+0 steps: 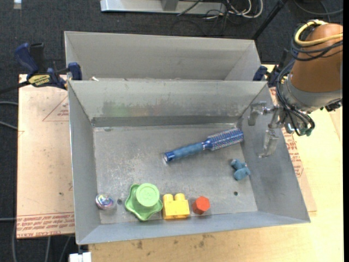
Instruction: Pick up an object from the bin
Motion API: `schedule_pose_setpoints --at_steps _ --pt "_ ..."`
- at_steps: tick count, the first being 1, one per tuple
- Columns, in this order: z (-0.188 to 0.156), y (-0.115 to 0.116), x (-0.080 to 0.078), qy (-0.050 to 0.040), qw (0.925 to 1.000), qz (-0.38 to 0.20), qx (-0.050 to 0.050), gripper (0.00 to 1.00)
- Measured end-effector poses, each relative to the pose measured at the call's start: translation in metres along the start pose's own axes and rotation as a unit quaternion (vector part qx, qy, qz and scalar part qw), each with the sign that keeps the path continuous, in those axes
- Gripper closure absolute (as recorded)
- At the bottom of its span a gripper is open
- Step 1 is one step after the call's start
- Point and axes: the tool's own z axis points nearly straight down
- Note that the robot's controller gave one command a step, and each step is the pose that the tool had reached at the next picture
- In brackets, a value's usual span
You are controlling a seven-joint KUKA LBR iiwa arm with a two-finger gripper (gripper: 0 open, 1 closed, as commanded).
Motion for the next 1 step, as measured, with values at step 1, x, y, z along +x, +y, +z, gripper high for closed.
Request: schedule_pose_setpoints --at_steps 1 --pt "0.1341 0.0448 -0.0535 -0.0018 0.9996 0.029 -0.001 0.0"
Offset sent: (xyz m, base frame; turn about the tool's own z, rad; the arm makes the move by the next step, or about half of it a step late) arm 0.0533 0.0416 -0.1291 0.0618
